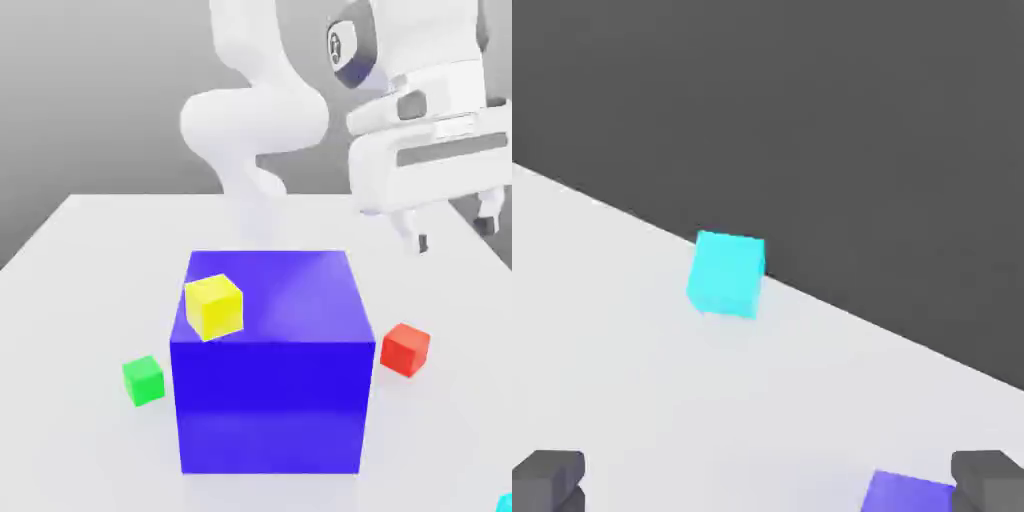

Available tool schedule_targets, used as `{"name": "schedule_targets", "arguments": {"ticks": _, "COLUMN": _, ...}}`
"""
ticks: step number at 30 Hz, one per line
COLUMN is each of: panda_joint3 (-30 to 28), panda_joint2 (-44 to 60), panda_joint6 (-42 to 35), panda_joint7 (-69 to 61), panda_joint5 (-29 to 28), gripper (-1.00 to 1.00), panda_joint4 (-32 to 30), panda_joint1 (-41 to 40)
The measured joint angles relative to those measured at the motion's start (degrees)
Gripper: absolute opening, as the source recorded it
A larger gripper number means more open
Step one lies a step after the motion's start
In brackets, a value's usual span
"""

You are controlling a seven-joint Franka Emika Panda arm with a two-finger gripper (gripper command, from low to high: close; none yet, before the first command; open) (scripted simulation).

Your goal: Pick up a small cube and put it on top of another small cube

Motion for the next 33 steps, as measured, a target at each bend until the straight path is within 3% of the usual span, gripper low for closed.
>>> {"name": "schedule_targets", "arguments": {"ticks": 6, "panda_joint3": 6.0, "panda_joint2": 9.1, "panda_joint6": 7.4, "panda_joint7": 0.0, "panda_joint5": -0.4, "gripper": 0.0, "panda_joint4": -8.3, "panda_joint1": 5.6}}
{"name": "schedule_targets", "arguments": {"ticks": 10, "panda_joint3": 9.0, "panda_joint2": 16.0, "panda_joint6": 13.1, "panda_joint7": 3.5, "panda_joint5": -5.6, "gripper": 0.0, "panda_joint4": -12.1, "panda_joint1": 6.6}}
{"name": "schedule_targets", "arguments": {"ticks": 12, "panda_joint3": 7.7, "panda_joint2": 20.2, "panda_joint6": 16.3, "panda_joint7": 7.6, "panda_joint5": -11.8, "gripper": 0.0, "panda_joint4": -11.7, "panda_joint1": 6.2}}
{"name": "schedule_targets", "arguments": {"ticks": 15, "panda_joint3": -1.4, "panda_joint2": 26.5, "panda_joint6": 21.3, "panda_joint7": 13.7, "panda_joint5": -20.2, "gripper": 0.0, "panda_joint4": -10.6, "panda_joint1": 13.3}}
{"name": "schedule_targets", "arguments": {"ticks": 17, "panda_joint3": -7.4, "panda_joint2": 30.6, "panda_joint6": 24.8, "panda_joint7": 15.3, "panda_joint5": -22.2, "gripper": 0.0, "panda_joint4": -9.9, "panda_joint1": 18.9}}
{"name": "schedule_targets", "arguments": {"ticks": 18, "panda_joint3": -8.9, "panda_joint2": 31.7, "panda_joint6": 25.8, "panda_joint7": 15.6, "panda_joint5": -22.5, "gripper": -1.0, "panda_joint4": -9.7, "panda_joint1": 20.4}}
{"name": "schedule_targets", "arguments": {"ticks": 24, "panda_joint3": -9.6, "panda_joint2": 32.2, "panda_joint6": 26.2, "panda_joint7": 16.0, "panda_joint5": -22.9, "gripper": -1.0, "panda_joint4": -9.6, "panda_joint1": 21.0}}
{"name": "schedule_targets", "arguments": {"ticks": 26, "panda_joint3": -7.3, "panda_joint2": 30.1, "panda_joint6": 24.4, "panda_joint7": 15.1, "panda_joint5": -21.9, "gripper": -1.0, "panda_joint4": -10.0, "panda_joint1": 19.0}}
{"name": "schedule_targets", "arguments": {"ticks": 29, "panda_joint3": -2.6, "panda_joint2": 24.4, "panda_joint6": 19.9, "panda_joint7": 10.1, "panda_joint5": -15.2, "gripper": -1.0, "panda_joint4": -11.1, "panda_joint1": 15.9}}
{"name": "schedule_targets", "arguments": {"ticks": 33, "panda_joint3": -2.7, "panda_joint2": 16.2, "panda_joint6": 13.1, "panda_joint7": 5.3, "panda_joint5": -8.2, "gripper": -1.0, "panda_joint4": -12.5, "panda_joint1": 18.3}}
